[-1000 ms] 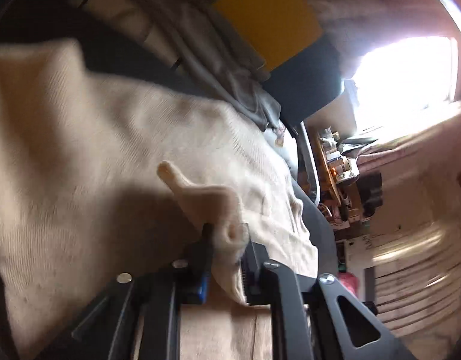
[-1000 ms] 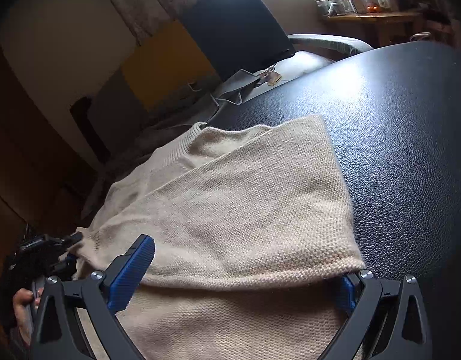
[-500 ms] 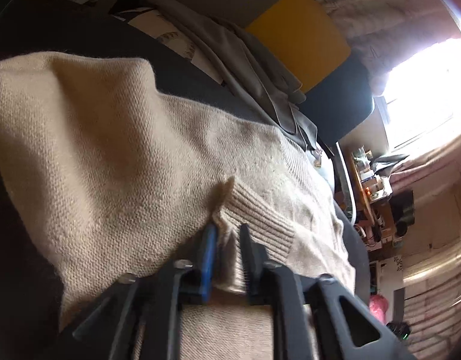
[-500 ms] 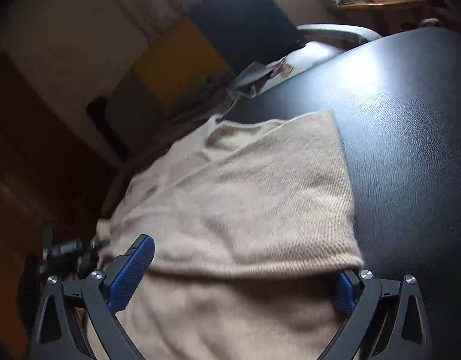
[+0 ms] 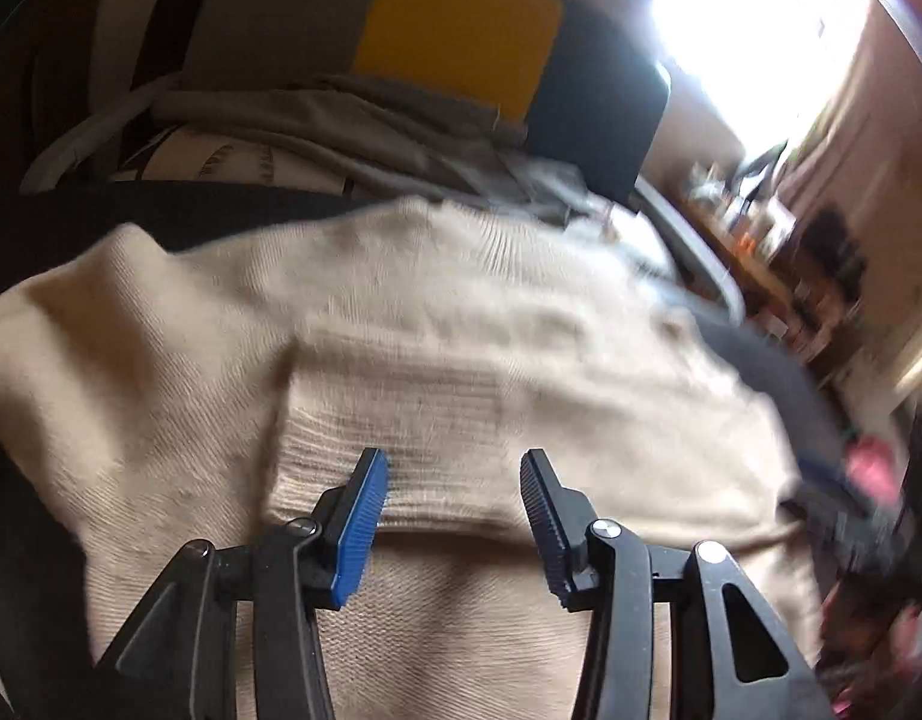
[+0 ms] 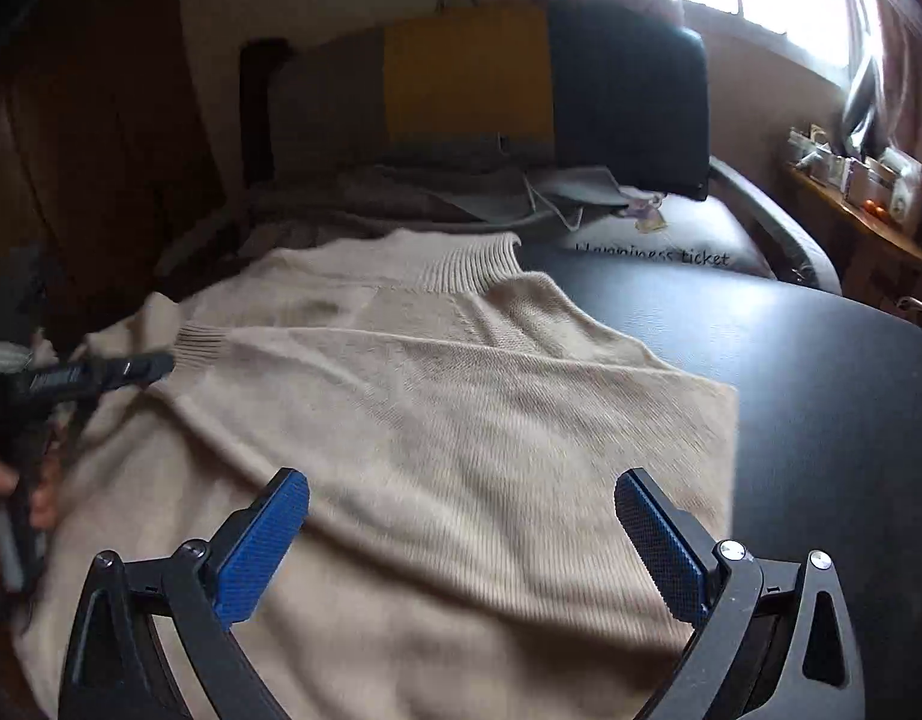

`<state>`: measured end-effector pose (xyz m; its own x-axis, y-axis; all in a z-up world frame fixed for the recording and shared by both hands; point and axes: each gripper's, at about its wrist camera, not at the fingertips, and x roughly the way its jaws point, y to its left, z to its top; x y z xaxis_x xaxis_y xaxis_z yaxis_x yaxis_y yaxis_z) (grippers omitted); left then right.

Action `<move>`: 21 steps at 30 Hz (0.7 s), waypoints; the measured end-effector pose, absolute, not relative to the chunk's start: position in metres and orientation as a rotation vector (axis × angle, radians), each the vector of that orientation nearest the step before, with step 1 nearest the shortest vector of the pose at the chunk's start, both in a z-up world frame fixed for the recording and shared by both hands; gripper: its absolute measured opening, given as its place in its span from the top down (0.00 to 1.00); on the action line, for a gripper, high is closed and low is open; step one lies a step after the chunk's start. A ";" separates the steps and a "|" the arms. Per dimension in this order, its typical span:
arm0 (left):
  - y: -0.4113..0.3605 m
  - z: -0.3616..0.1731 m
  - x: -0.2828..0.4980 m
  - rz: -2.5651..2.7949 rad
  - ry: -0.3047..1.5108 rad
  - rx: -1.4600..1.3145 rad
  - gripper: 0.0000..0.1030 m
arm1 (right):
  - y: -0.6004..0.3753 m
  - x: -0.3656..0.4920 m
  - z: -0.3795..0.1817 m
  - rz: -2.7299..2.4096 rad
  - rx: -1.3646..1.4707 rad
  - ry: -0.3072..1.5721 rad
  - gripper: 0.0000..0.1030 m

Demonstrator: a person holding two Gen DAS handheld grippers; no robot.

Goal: Fold clothes
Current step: 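Grasp the other sleeve cuff with the left gripper and lift it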

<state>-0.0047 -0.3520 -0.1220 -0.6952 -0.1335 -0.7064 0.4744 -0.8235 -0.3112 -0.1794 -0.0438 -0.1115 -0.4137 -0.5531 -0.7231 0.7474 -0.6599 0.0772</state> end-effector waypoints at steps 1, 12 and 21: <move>-0.351 -0.123 -0.002 -2.528 0.702 0.984 0.55 | -0.052 -0.191 -0.121 -2.136 0.992 0.357 0.00; -0.369 -0.128 0.024 -2.551 1.001 0.905 0.55 | -0.038 -0.235 -0.154 -2.203 1.119 0.344 0.00; -0.417 -0.074 -0.047 -2.681 0.749 0.956 0.49 | -0.047 -0.259 -0.121 -2.013 1.084 0.332 0.00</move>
